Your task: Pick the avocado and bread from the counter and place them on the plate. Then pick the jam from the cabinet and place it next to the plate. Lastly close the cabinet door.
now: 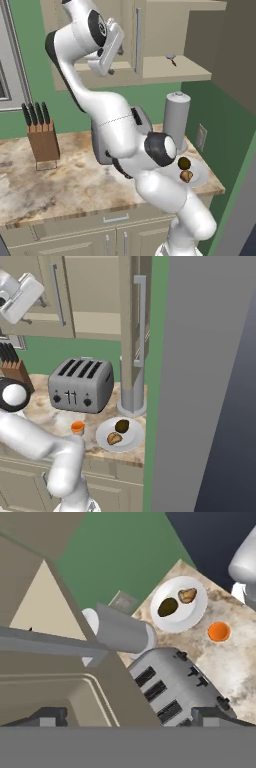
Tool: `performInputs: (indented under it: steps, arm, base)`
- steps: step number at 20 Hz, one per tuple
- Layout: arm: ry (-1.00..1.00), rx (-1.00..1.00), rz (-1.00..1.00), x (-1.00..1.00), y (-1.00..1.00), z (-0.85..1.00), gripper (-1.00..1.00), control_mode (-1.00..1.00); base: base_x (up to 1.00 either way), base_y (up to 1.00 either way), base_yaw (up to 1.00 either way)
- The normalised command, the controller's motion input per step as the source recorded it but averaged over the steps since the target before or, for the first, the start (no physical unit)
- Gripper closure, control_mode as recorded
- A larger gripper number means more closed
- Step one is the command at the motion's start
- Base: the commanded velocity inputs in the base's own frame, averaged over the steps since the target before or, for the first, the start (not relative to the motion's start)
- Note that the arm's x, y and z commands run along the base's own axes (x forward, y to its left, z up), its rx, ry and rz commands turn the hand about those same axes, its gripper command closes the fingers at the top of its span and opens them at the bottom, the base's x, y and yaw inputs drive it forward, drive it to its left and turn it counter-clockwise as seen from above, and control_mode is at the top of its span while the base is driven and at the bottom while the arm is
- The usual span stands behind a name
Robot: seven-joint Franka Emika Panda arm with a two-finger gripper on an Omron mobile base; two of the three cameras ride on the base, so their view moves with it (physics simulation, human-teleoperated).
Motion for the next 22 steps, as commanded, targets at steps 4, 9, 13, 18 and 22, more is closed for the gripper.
performInputs:
  steps: [4, 9, 13, 18, 22]
  arm:
    - [-0.38, 0.04, 0.46, 0.93, -0.80, -0.69, -1.00, -1.00]
    - [-0.51, -0.01, 0.57, 0.66, -0.73, -0.98, -1.00, -1.00]
    - [-0.63, -0.10, 0.53, 0.19, -0.65, -1.00, -1.00, -1.00]
    - [-0.60, -0.14, 0.45, -0.73, -0.58, -0.95, -1.00, -1.00]
    - [-0.66, -0.06, 0.39, -0.92, -0.55, -0.49, -1.00, -1.00]
  base:
    - [0.00, 0.00, 0.00]
    - [0.00, 0.00, 0.00]
    - [0.00, 0.00, 0.00]
    - [0.00, 0.00, 0.00]
    - [0.00, 0.00, 0.00]
